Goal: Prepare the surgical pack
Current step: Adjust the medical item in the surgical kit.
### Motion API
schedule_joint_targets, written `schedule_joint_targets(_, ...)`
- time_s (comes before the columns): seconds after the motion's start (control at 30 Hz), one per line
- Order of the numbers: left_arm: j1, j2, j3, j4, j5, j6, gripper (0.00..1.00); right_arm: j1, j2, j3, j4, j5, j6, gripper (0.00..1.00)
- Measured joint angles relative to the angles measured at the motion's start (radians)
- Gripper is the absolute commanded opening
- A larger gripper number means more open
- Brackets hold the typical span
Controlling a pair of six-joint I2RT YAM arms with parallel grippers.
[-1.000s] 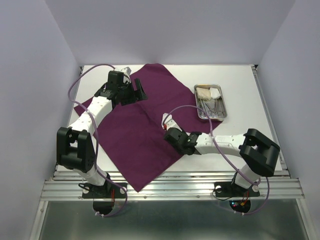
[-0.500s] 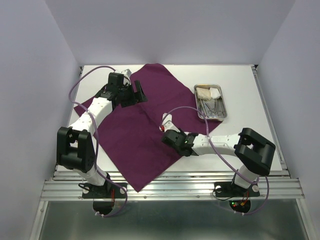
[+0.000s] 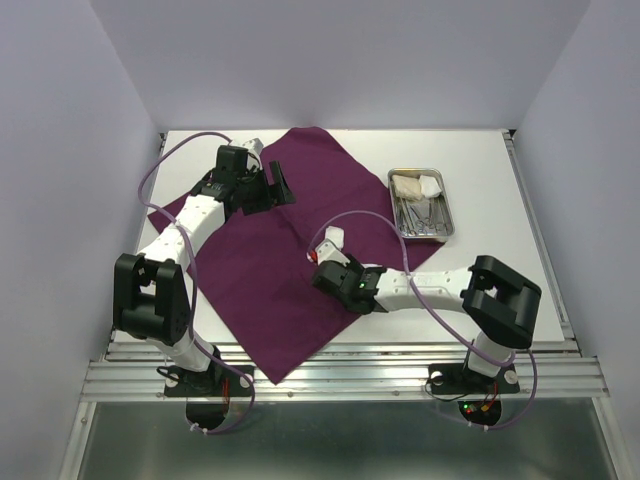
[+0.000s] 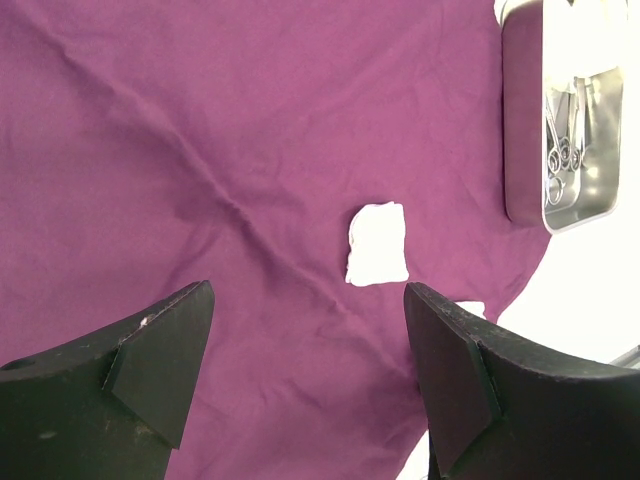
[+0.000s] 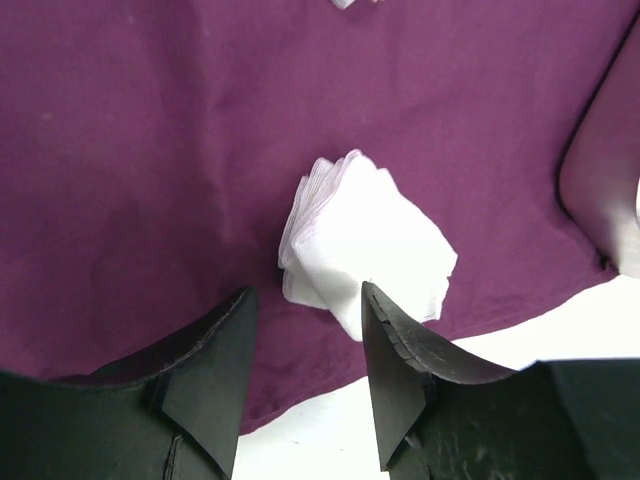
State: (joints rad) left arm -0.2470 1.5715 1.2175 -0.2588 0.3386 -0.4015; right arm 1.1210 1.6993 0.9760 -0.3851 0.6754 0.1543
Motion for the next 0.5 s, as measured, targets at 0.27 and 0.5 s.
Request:
schedule_joint_targets(0.27,0.000,0.000,-0.006,0.006,0.003,0.000,0.88,0.004,0.025,0.018,-0.004,0.038,0.000,0.52)
schedule_joint_targets(0.5,0.000,0.000,-0.016,0.008,0.009,0.001,0.88,0.006,0.067,0.018,-0.002,0.059,-0.001,0.52)
